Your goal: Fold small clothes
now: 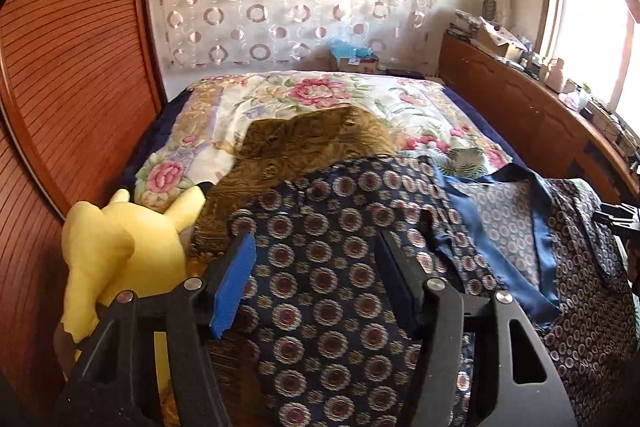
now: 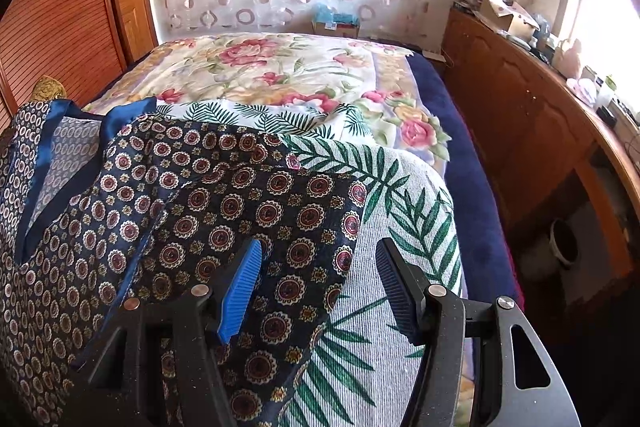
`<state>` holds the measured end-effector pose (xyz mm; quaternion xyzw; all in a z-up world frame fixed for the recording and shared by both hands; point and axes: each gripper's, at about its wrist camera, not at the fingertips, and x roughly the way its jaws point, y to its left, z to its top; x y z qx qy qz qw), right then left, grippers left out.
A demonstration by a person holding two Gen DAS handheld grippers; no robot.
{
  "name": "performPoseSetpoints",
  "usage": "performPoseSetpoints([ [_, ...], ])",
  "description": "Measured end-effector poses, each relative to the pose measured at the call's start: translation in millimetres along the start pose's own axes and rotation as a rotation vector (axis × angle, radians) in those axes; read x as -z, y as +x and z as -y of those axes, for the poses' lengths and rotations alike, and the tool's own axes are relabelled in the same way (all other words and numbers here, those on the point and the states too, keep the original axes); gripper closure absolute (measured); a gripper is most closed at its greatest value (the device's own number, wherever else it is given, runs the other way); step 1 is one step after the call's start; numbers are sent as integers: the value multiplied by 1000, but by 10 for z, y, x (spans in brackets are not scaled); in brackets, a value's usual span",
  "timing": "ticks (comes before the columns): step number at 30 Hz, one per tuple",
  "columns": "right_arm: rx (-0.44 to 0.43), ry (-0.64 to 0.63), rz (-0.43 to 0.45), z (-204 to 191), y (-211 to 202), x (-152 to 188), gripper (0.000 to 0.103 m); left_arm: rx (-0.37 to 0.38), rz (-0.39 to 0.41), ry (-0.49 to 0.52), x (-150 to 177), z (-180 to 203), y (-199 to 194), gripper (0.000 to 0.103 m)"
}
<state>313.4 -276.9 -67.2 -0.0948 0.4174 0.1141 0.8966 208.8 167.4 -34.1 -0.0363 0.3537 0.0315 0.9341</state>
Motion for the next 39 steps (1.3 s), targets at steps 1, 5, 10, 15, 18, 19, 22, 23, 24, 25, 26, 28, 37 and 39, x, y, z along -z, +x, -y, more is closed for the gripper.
performPoseSetpoints([
  [1,-1,1,-2,1,3,-6,41,-3,0,-4,-6,-29,0,40],
  [5,-9,10,6,48,-33,28,41,-38,-3,-9,-29,-161,10,40],
  [10,-18,18,11,84,-42,58,41,-45,-42,-37,-13,-331,103,53],
  [15,-16,20,10,80,-58,65,40,-3,-94,-75,20,-449,252,62],
  [18,-16,20,10,82,-59,65,40,-5,-107,-86,20,-475,297,62],
  [19,-16,20,10,82,-59,66,40,-2,-113,-88,21,-476,312,62],
  [22,-15,19,9,80,-58,66,40,14,-117,-84,28,-456,323,62],
  [23,-15,19,9,82,-60,69,40,26,-115,-80,28,-441,318,62],
  [24,-15,19,9,80,-59,67,39,37,-113,-77,23,-426,312,65],
  [25,-15,19,9,79,-59,67,39,46,-115,-70,21,-411,313,71],
  [26,-15,19,9,78,-60,67,39,53,-122,-60,22,-389,322,72],
  [28,-14,19,9,77,-60,68,39,38,-129,-44,13,-361,341,72],
  [37,-14,19,9,77,-61,68,38,43,-125,-30,-7,-363,328,85],
  [39,-14,19,9,76,-61,68,38,48,-103,-18,-10,-316,258,98],
])
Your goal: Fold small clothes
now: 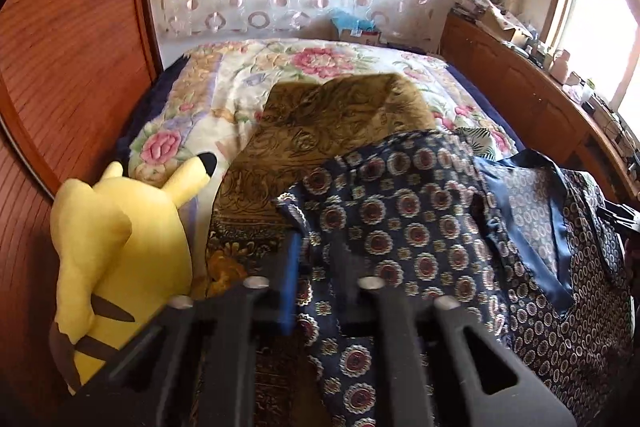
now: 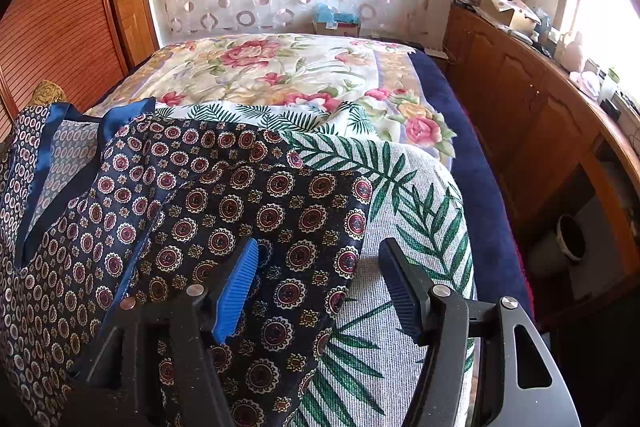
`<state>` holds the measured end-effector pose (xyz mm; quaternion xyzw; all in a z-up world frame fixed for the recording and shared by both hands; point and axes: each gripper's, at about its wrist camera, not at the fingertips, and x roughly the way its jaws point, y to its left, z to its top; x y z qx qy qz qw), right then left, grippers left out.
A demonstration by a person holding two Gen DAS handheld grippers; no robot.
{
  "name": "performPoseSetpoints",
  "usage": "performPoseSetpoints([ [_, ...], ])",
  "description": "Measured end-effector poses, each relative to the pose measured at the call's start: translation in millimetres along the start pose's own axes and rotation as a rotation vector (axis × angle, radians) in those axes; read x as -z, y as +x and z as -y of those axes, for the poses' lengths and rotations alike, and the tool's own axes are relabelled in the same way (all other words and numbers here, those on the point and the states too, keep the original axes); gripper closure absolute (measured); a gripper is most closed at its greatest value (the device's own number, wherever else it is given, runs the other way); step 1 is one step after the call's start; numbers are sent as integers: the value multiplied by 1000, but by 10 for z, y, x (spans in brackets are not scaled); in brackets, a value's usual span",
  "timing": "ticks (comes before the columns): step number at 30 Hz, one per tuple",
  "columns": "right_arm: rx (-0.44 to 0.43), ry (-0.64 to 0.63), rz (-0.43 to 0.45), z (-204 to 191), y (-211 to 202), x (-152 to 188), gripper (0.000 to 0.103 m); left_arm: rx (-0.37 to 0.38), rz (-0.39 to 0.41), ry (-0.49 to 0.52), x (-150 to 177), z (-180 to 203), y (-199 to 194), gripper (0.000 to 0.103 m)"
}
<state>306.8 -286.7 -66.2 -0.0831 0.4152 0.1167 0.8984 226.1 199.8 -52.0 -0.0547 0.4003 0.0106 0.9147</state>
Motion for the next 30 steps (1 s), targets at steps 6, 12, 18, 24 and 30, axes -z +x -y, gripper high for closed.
performPoseSetpoints([
  [6,0,0,0,0,-2,0,38,13,124,10,-1,198,-372,101],
  [12,-6,-7,-2,-2,17,-25,38,55,197,43,10,437,-688,101],
  [18,-17,-9,-16,16,129,-174,39,61,201,72,76,601,-756,101],
  [24,-48,-28,-17,-69,147,-231,85,72,194,79,224,729,-790,101],
  [30,-77,-87,57,-275,-157,-185,98,83,217,79,349,821,-947,101],
])
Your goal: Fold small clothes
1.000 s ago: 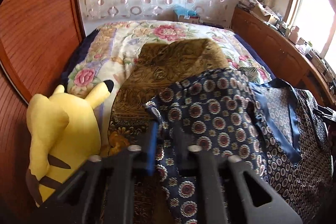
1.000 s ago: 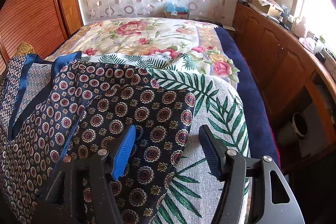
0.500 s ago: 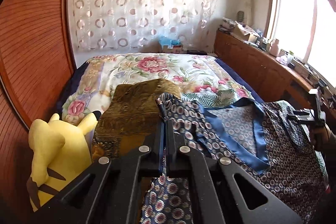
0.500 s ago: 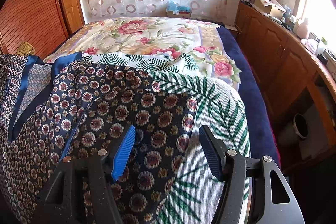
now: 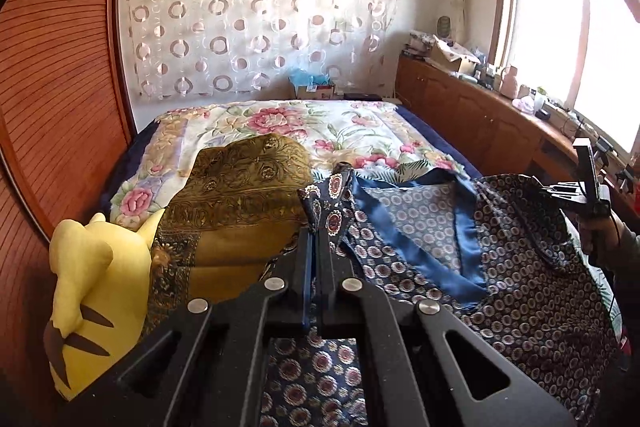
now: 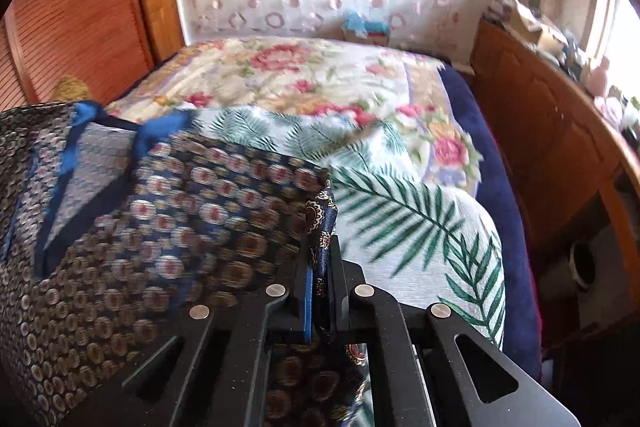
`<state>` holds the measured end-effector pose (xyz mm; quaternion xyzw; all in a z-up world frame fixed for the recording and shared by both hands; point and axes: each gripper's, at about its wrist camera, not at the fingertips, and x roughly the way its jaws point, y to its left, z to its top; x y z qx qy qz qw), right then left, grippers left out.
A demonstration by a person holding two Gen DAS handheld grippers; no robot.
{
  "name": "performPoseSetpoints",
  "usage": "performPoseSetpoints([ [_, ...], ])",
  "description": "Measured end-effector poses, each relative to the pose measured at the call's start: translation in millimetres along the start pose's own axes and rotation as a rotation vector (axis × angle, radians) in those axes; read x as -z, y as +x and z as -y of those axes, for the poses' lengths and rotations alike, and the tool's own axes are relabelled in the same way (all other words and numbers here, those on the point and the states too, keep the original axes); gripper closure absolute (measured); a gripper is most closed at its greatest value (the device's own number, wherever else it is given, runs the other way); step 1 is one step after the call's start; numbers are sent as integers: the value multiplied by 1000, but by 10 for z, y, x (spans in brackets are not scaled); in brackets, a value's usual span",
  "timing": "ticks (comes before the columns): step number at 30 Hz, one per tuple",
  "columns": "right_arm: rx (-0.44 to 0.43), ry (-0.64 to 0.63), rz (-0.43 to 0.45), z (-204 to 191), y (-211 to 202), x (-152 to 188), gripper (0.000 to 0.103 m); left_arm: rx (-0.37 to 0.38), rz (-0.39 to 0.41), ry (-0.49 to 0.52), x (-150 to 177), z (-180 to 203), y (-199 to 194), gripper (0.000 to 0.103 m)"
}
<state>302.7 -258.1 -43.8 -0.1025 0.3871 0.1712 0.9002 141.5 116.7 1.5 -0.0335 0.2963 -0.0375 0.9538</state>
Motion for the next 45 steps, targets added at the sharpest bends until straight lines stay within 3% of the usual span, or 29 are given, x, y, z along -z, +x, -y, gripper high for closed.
performPoseSetpoints([
  [13,-34,-15,144,-172,-803,231,99,-11,46,30,55,270,-379,101],
  [25,-91,-28,204,-241,-1340,808,100,-32,38,-1,520,122,-741,101],
  [29,-118,-14,190,-166,-1509,1173,100,-45,7,-55,793,-70,-771,101],
  [37,-104,7,68,12,-1595,1895,100,-88,-19,-170,1217,-432,-864,101],
  [45,-89,41,47,181,-2013,2213,100,-133,1,-204,1453,-589,-1232,101],
])
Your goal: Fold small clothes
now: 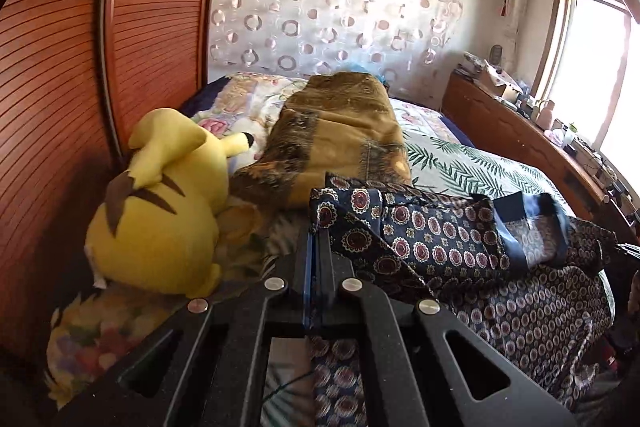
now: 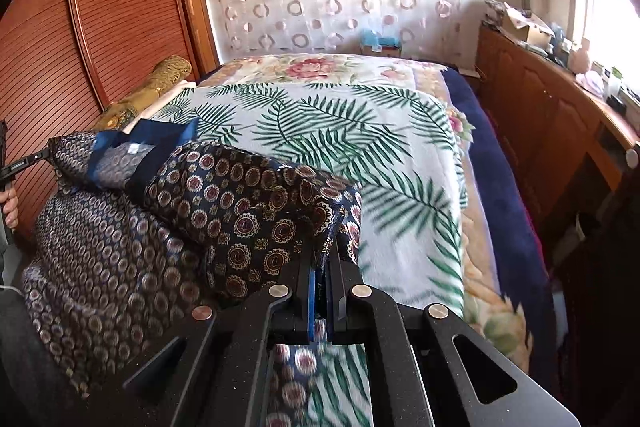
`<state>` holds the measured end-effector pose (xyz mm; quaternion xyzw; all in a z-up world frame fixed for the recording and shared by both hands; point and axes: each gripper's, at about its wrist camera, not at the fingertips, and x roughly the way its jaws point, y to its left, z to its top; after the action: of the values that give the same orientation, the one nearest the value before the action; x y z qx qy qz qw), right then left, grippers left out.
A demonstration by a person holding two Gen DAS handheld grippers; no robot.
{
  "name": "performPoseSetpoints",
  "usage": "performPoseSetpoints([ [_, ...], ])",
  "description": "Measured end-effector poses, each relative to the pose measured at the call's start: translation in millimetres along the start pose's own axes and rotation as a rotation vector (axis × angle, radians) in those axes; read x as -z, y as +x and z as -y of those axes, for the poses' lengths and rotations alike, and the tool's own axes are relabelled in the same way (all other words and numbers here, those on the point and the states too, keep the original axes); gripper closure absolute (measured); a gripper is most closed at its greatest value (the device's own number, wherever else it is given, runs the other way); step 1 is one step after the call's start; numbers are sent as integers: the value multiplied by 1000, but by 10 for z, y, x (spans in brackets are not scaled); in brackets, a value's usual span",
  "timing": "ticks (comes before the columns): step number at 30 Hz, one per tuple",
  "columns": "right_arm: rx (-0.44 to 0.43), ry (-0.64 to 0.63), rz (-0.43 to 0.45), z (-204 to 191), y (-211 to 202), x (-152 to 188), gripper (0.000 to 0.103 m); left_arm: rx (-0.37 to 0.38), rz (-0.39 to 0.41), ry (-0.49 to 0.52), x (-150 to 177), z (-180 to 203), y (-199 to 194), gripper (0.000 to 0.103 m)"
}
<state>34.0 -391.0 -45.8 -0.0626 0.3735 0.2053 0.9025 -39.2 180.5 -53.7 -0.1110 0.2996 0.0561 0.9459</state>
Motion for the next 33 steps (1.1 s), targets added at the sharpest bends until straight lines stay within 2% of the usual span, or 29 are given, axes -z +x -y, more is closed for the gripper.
performPoseSetpoints([
  [5,-14,-32,-24,-68,-156,83,100,-19,-9,7,68,-59,-119,101],
  [8,-10,-29,-28,-52,-147,56,100,-7,-12,10,60,-88,-148,97],
  [9,-8,-27,-27,-58,-149,24,96,-9,-9,12,43,-92,-156,89],
  [10,6,-26,-22,-54,-150,-8,94,-18,-2,17,20,-94,-175,75],
  [12,2,-31,0,-77,-181,-62,92,-9,19,33,-57,-76,-204,60],
  [13,6,-34,11,-81,-211,-86,89,1,23,39,-94,-64,-207,54],
  [15,35,-39,36,-55,-289,-154,74,6,30,56,-183,-30,-180,45],
  [16,39,-36,45,-42,-312,-167,71,4,40,66,-239,-4,-150,42],
  [18,29,-33,73,-17,-385,-240,65,6,39,80,-345,35,-52,40],
  [21,70,-46,99,-18,-420,-372,55,15,10,88,-480,62,178,40],
  [24,83,-59,103,-54,-292,-503,47,0,-38,96,-558,75,429,40],
  [33,26,-36,-29,-121,551,-692,46,-29,-186,111,-392,112,853,40],
])
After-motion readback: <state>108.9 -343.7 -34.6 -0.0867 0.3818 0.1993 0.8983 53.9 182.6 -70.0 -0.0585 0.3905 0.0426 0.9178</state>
